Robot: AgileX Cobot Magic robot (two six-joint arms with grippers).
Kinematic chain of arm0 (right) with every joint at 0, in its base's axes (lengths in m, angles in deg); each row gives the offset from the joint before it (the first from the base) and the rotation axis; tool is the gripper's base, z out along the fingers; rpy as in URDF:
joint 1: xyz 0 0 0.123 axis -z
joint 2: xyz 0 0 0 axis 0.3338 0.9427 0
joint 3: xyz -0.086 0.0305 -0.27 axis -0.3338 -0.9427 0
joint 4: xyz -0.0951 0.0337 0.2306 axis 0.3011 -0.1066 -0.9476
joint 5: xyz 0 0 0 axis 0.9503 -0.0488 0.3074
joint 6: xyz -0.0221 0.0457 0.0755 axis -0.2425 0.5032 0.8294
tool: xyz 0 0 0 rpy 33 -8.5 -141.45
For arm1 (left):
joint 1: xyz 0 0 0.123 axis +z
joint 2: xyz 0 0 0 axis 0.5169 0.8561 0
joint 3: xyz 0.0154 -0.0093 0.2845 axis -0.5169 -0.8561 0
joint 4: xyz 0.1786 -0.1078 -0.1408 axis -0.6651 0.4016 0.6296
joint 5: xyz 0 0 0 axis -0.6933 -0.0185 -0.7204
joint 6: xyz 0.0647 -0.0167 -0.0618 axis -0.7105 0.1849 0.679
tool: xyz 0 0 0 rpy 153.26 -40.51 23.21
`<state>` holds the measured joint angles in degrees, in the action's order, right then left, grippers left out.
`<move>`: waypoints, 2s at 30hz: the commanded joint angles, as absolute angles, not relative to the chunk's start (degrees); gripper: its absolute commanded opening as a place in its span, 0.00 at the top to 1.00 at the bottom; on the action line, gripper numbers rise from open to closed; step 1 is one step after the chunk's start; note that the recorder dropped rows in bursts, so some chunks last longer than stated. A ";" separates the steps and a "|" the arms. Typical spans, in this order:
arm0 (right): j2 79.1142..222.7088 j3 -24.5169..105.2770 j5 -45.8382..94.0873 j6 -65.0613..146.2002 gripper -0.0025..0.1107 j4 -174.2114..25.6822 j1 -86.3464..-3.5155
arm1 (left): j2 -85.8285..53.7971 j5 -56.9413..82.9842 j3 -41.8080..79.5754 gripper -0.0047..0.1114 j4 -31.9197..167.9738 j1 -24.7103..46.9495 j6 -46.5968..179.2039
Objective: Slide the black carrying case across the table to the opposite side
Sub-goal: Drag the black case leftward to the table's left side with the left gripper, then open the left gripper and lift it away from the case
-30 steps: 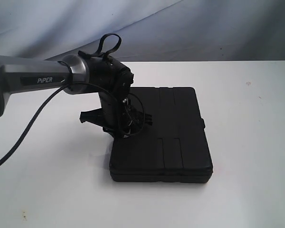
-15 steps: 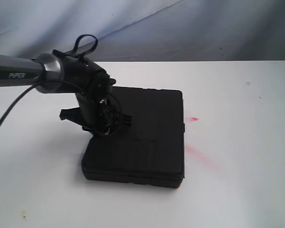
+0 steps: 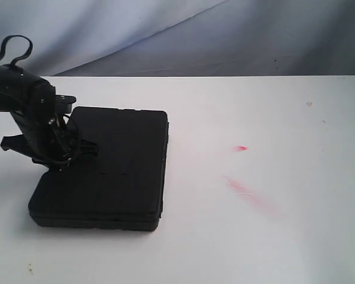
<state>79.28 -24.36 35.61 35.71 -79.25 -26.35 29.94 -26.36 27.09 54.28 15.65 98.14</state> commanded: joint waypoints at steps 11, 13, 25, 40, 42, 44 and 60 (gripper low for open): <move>79.11 -24.52 35.60 35.99 0.98 -79.64 -26.17 | 28.59 -23.73 24.88 0.96 53.20 21.55 94.62; 79.11 -24.52 35.60 35.99 0.98 -79.64 -26.17 | 28.59 -23.73 24.88 0.96 53.20 21.55 94.28; 79.11 -24.52 35.60 35.99 0.98 -79.64 -26.17 | 28.59 -24.02 24.88 0.96 53.30 22.57 94.01; 79.11 -24.52 35.60 35.99 0.98 -79.64 -26.17 | 28.59 -24.25 24.88 0.95 53.43 22.57 93.90; 79.11 -24.52 35.60 35.99 0.98 -79.64 -26.17 | 28.59 -24.49 24.88 0.94 53.99 22.57 93.90; 79.11 -24.52 35.60 35.99 0.98 -79.64 -26.17 | 28.59 -24.49 24.88 0.91 54.10 22.57 93.90; 79.11 -24.52 35.60 35.99 0.98 -79.64 -26.17 | 28.21 -23.83 24.88 0.66 54.24 22.57 93.70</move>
<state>79.28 -24.36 35.61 35.71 -79.25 -26.35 29.19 -24.26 24.96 54.27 22.42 93.73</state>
